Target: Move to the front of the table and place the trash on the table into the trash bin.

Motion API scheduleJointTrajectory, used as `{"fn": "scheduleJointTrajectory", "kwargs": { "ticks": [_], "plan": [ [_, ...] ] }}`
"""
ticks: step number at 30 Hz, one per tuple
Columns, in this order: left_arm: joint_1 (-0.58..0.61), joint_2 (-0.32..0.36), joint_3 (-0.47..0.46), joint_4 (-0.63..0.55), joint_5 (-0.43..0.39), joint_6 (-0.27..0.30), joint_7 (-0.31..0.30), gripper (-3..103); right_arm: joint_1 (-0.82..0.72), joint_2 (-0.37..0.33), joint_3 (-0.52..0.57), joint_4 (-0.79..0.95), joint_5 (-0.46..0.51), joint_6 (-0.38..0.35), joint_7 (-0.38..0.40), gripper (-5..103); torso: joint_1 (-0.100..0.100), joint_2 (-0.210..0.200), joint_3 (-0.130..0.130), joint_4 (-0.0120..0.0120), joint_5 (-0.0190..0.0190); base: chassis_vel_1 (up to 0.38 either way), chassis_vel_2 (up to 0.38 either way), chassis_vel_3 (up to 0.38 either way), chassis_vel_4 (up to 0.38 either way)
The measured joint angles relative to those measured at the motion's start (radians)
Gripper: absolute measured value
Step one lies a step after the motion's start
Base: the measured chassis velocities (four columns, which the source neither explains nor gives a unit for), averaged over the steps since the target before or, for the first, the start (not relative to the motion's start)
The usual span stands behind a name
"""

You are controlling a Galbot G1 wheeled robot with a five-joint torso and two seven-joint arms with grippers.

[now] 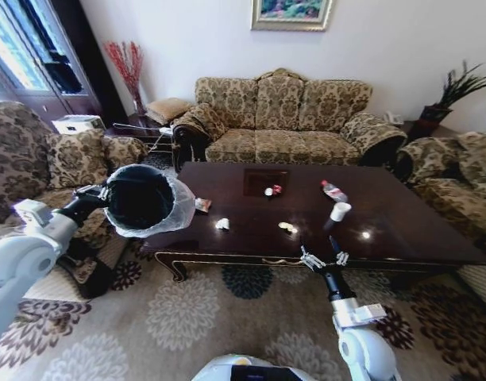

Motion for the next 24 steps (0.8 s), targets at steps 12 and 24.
{"fn": "scheduleJointTrajectory", "kwargs": {
  "ticks": [12,24],
  "plan": [
    [-0.069,0.058,0.072,0.009,0.001,0.011,-0.007,4,0.159,-0.085,-0.077,-0.052,-0.016,-0.305,0.069,100,-0.001,0.0,0.0,-0.0003,0.0015,0.092,0.117,-0.088,-0.101],
    [-0.062,0.102,0.077,0.024,-0.006,0.013,0.001,4,0.362,-0.141,-0.238,-0.247,0.044,-0.285,0.112,100,0.0,0.0,0.0,0.0007,-0.0003,-0.022,-0.025,0.001,0.009]
  ]
}}
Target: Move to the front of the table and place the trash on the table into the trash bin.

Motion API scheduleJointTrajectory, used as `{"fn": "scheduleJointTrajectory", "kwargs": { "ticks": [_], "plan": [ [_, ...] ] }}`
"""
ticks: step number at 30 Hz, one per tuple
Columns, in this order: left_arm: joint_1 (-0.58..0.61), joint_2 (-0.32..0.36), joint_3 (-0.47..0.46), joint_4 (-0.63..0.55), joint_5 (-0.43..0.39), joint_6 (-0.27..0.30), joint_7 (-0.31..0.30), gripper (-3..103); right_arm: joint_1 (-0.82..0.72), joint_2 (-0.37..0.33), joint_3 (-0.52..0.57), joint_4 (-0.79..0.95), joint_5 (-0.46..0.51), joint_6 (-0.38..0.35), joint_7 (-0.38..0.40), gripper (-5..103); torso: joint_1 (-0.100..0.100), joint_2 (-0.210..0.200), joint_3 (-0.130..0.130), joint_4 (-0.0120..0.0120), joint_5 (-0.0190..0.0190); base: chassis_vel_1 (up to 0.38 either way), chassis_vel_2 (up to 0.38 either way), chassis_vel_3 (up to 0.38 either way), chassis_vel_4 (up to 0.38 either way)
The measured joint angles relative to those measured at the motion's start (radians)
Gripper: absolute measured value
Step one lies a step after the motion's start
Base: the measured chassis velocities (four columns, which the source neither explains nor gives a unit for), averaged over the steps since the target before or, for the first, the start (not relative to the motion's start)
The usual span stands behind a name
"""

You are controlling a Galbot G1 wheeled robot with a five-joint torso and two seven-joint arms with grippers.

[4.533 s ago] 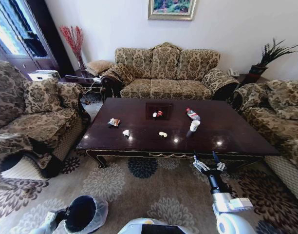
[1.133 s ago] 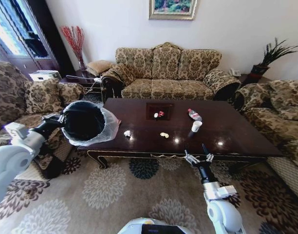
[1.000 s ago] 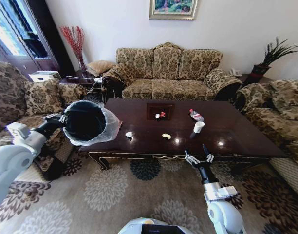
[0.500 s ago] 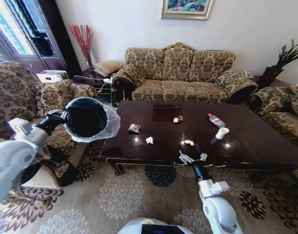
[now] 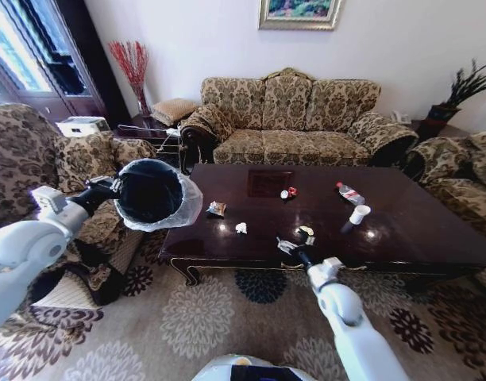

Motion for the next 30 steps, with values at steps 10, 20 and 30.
{"fn": "scheduleJointTrajectory", "kwargs": {
  "ticks": [10,20,30],
  "plan": [
    [-0.001,0.002,0.002,-0.008,0.0,0.0,0.002,4,-0.022,0.009,-0.014,0.007,0.011,0.009,-0.037,100,0.0,0.0,0.0,-0.0015,0.0007,0.0,0.0,0.0,0.0],
    [0.012,0.0,-0.001,-0.023,0.0,0.0,0.007,4,0.001,0.026,-0.068,-0.045,0.002,0.047,-0.043,100,0.0,0.0,0.0,-0.0006,0.0003,-0.056,0.068,0.062,-0.058],
    [0.02,0.012,0.007,-0.024,0.001,0.004,0.011,4,0.109,0.059,-0.173,-0.201,-0.032,0.038,-0.031,100,0.0,0.0,0.0,-0.001,0.0007,-0.078,0.072,0.061,-0.076]
  ]
}}
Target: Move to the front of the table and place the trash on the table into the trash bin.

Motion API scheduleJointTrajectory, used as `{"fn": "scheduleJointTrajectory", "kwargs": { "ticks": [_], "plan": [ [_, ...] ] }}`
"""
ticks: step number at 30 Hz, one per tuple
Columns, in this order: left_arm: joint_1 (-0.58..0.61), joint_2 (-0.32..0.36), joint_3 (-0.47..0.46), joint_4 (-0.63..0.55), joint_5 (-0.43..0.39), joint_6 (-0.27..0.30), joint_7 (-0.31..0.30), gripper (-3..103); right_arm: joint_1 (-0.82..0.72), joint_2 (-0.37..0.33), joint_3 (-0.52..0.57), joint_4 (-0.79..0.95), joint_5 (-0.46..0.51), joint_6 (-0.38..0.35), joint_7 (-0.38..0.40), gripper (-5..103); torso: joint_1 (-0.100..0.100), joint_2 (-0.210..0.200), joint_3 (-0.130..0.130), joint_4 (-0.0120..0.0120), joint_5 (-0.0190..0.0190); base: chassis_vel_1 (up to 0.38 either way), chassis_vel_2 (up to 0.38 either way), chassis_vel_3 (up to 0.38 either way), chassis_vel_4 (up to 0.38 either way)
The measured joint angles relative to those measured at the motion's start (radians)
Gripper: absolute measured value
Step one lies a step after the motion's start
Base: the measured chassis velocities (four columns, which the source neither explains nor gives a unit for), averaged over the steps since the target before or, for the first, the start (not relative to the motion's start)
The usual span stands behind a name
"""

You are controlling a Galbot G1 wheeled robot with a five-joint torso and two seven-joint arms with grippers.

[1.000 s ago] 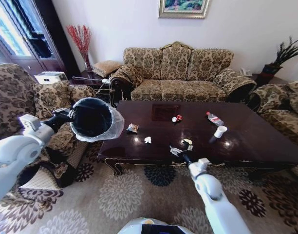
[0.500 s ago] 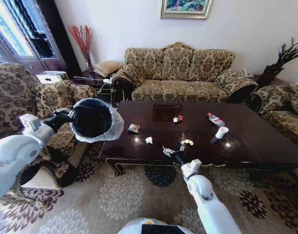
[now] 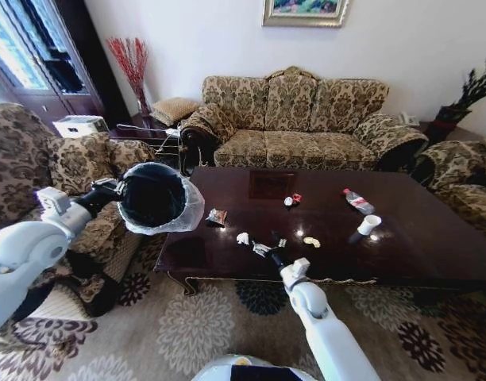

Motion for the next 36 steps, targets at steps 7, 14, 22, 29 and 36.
{"fn": "scheduleJointTrajectory", "kwargs": {
  "ticks": [7,14,22,29,36],
  "plan": [
    [0.009,0.011,0.0,-0.003,0.0,0.003,0.002,4,0.068,0.028,-0.045,-0.105,-0.042,-0.004,0.014,100,-0.001,0.001,-0.001,0.0008,-0.0001,0.018,-0.003,-0.001,0.011],
    [0.017,0.016,0.0,-0.013,-0.002,0.007,0.002,4,0.124,0.06,-0.071,-0.214,-0.037,-0.011,0.039,80,0.0,0.0,0.0,-0.0007,0.0,0.0,0.0,0.0,0.0],
    [0.021,0.011,-0.001,-0.021,-0.004,0.009,0.001,4,0.144,0.082,-0.082,-0.26,-0.03,-0.012,0.054,47,-0.001,0.0,0.0,0.0003,-0.0001,0.0,0.0,0.0,0.0],
    [0.021,0.009,-0.002,-0.024,-0.006,0.009,0.0,4,0.134,0.079,-0.081,-0.255,-0.017,-0.012,0.052,25,-0.001,0.0,0.0,-0.0004,-0.0001,0.0,0.0,0.0,0.0],
    [0.024,0.006,-0.006,-0.03,-0.008,0.009,0.0,4,0.11,0.074,-0.075,-0.225,0.005,0.011,0.036,1,-0.001,0.0,0.0,0.0002,-0.0001,0.0,0.0,0.0,0.0]
  ]
}}
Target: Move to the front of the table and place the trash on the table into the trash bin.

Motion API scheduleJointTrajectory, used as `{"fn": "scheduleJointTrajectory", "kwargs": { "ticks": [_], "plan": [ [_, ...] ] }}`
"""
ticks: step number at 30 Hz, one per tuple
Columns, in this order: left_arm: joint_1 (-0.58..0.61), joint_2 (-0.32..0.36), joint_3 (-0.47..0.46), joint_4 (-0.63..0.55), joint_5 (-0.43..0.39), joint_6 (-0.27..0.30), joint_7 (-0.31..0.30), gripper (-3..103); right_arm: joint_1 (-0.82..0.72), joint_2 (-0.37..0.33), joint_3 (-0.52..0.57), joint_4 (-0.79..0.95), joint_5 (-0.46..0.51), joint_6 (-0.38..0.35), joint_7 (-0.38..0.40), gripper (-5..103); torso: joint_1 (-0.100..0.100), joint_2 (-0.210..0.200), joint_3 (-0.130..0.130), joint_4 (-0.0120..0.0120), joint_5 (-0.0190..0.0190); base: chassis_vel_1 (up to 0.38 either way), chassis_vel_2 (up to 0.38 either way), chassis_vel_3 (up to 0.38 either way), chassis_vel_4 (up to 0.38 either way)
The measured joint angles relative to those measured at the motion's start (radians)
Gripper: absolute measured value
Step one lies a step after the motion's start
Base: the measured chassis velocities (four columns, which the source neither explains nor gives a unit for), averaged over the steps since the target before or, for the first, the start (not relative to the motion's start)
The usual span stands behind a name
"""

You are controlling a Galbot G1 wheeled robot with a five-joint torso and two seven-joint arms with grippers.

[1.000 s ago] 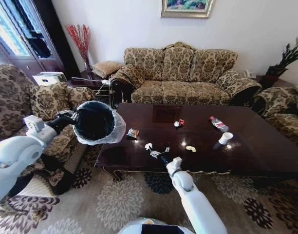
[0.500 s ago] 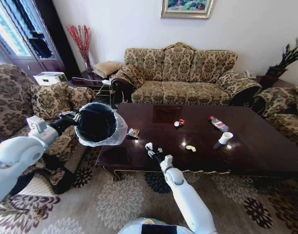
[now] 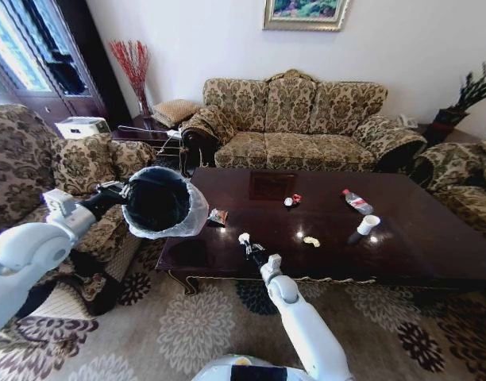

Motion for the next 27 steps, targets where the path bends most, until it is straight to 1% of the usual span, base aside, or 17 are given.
{"fn": "scheduleJointTrajectory", "kwargs": {
  "ticks": [5,7,8,10,11,12,13,14,15,16,17,20,21,23,25,26,27],
  "plan": [
    [0.004,0.001,-0.006,-0.001,-0.002,0.0,0.0,4,-0.037,-0.023,0.021,0.069,-0.002,0.04,-0.028,1,0.0,0.0,0.0,-0.0001,0.0001,0.0,0.0,0.0,0.0],
    [0.012,0.013,-0.013,-0.001,-0.019,0.006,-0.002,4,-0.092,-0.059,0.051,0.181,-0.016,0.07,-0.064,1,0.0,0.0,0.0,0.0,0.0001,0.0,0.0,0.0,0.0],
    [0.012,0.013,-0.013,-0.001,-0.019,0.006,-0.002,4,-0.092,-0.059,0.051,0.181,-0.016,0.07,-0.064,1,0.0,0.0,0.0,0.0,0.0001,0.0,0.0,0.0,0.0],
    [0.027,0.034,-0.025,-0.002,-0.036,0.02,-0.008,4,-0.144,-0.096,0.083,0.295,-0.012,0.092,-0.092,1,0.0,0.0,0.0,-0.0003,0.0001,0.0,0.0,0.0,0.0],
    [0.043,0.051,-0.036,-0.002,-0.056,0.033,-0.015,4,-0.179,-0.125,0.108,0.381,0.009,0.102,-0.118,1,0.0,0.0,0.0,-0.0006,0.0001,0.0,0.0,0.0,0.0],
    [0.071,0.075,-0.057,-0.003,-0.088,0.05,-0.02,4,-0.216,-0.162,0.138,0.486,0.059,0.106,-0.154,1,0.0,0.0,0.0,-0.0006,-0.0001,0.0,0.0,0.0,0.0],
    [0.071,0.075,-0.057,-0.003,-0.088,0.05,-0.02,4,-0.216,-0.162,0.138,0.486,0.059,0.106,-0.154,1,0.0,0.0,0.0,-0.0006,-0.0001,0.0,0.0,0.0,0.0],
    [0.091,0.092,-0.074,-0.006,-0.113,0.063,-0.023,4,-0.237,-0.189,0.158,0.554,0.107,0.107,-0.181,1,0.0,0.0,0.0,-0.0005,0.0,0.0,0.0,0.0,0.0],
    [0.104,0.101,-0.084,-0.008,-0.128,0.072,-0.025,4,-0.244,-0.2,0.167,0.58,0.127,0.107,-0.192,1,0.0,0.0,0.0,-0.0005,0.0,0.0,0.0,0.0,0.0],
    [0.139,0.138,-0.112,-0.019,-0.196,0.109,-0.038,4,-0.267,-0.246,0.214,0.691,0.21,0.107,-0.256,1,0.0,0.0,0.0,0.0,0.0003,0.0,0.0,0.0,0.0],
    [0.139,0.138,-0.112,-0.019,-0.196,0.109,-0.038,4,-0.267,-0.246,0.214,0.691,0.21,0.107,-0.256,1,0.0,0.0,0.0,0.0,0.0003,0.0,0.0,0.0,0.0],
    [0.15,0.182,-0.119,-0.042,-0.274,0.155,-0.051,4,-0.266,-0.298,0.258,0.801,0.292,0.101,-0.321,1,0.0,0.0,0.0,-0.0002,0.0,0.0,0.0,0.0,0.0],
    [0.15,0.205,-0.112,-0.057,-0.303,0.171,-0.06,4,-0.253,-0.317,0.263,0.842,0.326,0.091,-0.342,1,0.0,0.0,0.0,-0.0004,0.0001,0.0,0.0,0.0,0.0],
    [0.148,0.213,-0.108,-0.066,-0.315,0.178,-0.066,4,-0.245,-0.324,0.26,0.858,0.339,0.084,-0.348,1,0.0,0.0,0.0,-0.0004,0.0002,0.0,0.0,0.0,0.0],
    [0.139,0.24,-0.086,-0.118,-0.356,0.204,-0.09,4,-0.209,-0.344,0.213,0.897,0.361,0.058,-0.355,1,0.0,0.0,0.0,-0.0003,0.0001,0.0,0.0,0.0,0.0],
    [0.138,0.247,-0.081,-0.144,-0.366,0.216,-0.097,4,-0.193,-0.347,0.184,0.903,0.358,0.052,-0.353,1,0.0,0.0,0.0,-0.0002,0.0001,0.0,0.0,0.0,0.0],
    [0.138,0.247,-0.081,-0.144,-0.366,0.216,-0.097,4,-0.193,-0.347,0.184,0.903,0.358,0.052,-0.353,1,0.0,0.0,0.0,-0.0002,0.0001,0.0,0.0,0.0,0.0]
  ]
}}
